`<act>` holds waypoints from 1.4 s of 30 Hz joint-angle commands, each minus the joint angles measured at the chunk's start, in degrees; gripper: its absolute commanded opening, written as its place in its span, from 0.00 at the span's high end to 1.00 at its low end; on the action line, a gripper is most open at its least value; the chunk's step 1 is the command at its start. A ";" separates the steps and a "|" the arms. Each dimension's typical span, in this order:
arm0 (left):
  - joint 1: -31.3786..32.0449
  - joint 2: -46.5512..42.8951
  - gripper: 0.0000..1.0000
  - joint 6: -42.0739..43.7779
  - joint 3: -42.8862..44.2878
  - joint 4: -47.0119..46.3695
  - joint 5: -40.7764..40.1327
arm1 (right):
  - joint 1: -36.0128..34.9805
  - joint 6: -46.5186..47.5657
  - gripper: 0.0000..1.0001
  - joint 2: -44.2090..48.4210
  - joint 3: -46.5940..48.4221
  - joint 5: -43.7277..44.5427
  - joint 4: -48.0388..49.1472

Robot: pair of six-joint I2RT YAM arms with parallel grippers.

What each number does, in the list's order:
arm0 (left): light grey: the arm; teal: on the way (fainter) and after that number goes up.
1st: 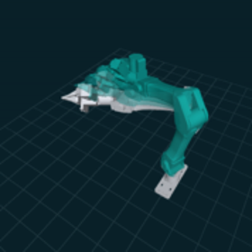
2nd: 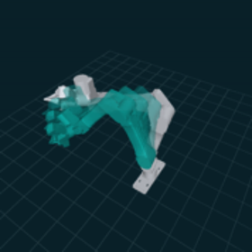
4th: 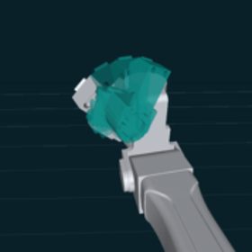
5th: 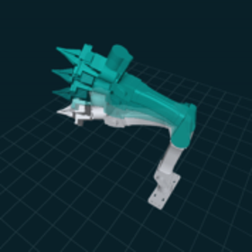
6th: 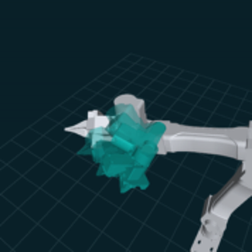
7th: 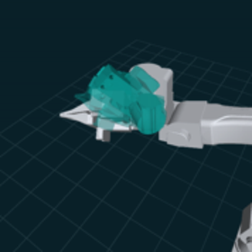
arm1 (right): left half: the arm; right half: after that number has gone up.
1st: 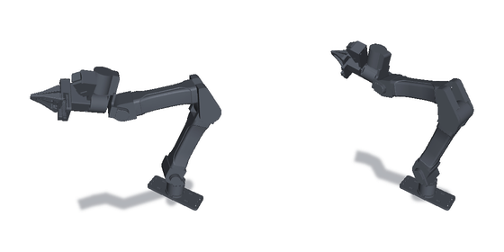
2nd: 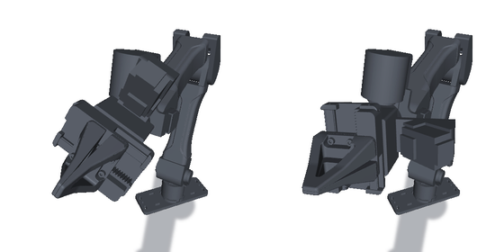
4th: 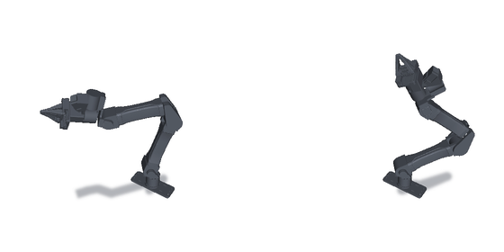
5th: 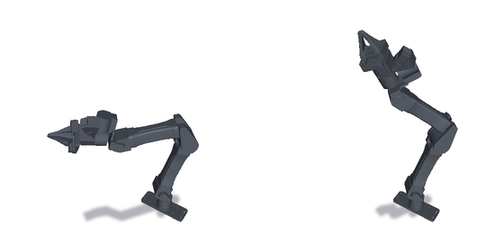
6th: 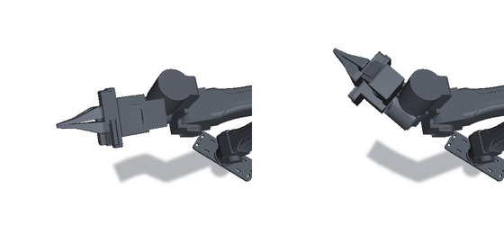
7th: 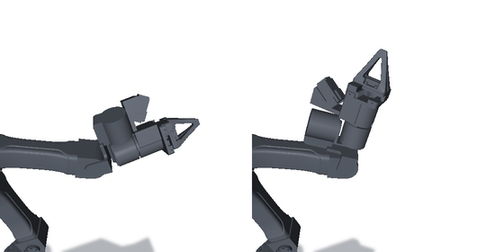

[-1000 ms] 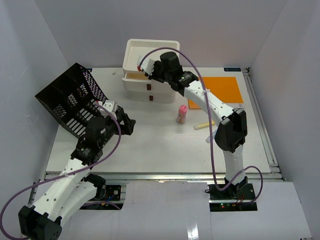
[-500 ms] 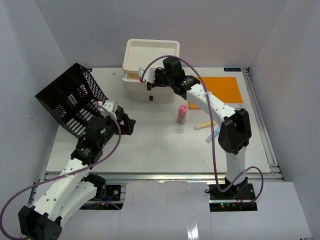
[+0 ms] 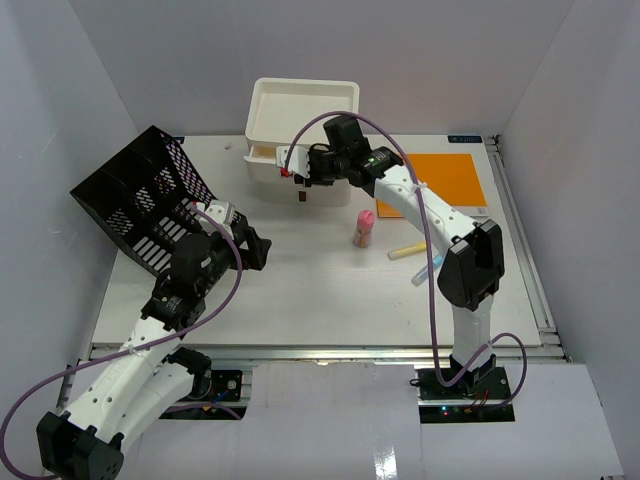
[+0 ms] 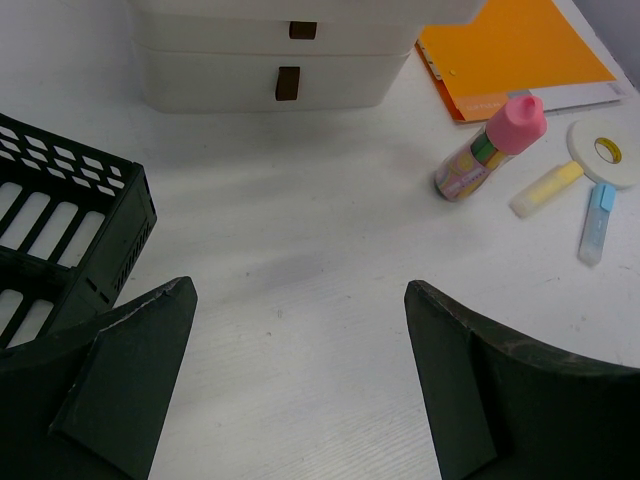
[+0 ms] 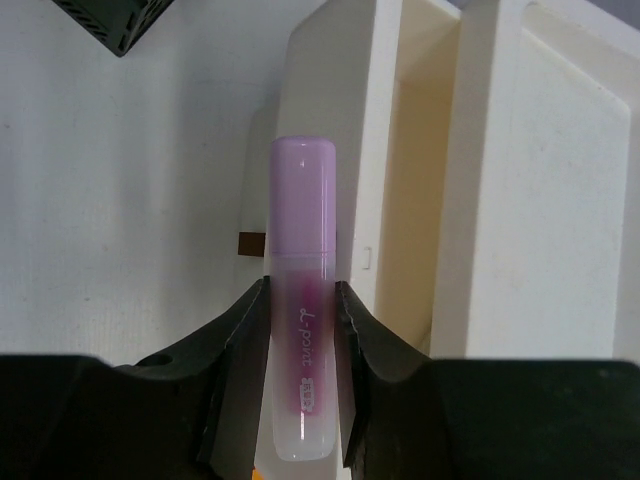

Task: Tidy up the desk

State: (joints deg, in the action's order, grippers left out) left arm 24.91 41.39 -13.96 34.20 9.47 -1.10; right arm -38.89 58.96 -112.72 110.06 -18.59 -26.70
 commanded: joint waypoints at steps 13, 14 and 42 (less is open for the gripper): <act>-0.21 -0.99 0.04 0.42 -0.18 0.19 -0.69 | 1.63 -9.08 0.92 1.64 6.31 0.74 2.74; -0.21 -0.94 0.04 0.42 -0.18 0.19 -0.67 | 1.63 -9.10 0.92 1.78 6.29 0.78 2.76; -0.21 0.08 0.04 0.42 -0.27 0.19 -0.74 | 1.15 1.87 0.70 -2.64 4.10 9.98 6.93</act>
State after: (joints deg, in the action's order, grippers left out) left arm 24.91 41.53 -13.96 34.20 9.47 -1.14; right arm -37.38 58.08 -115.24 114.21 -9.10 -22.14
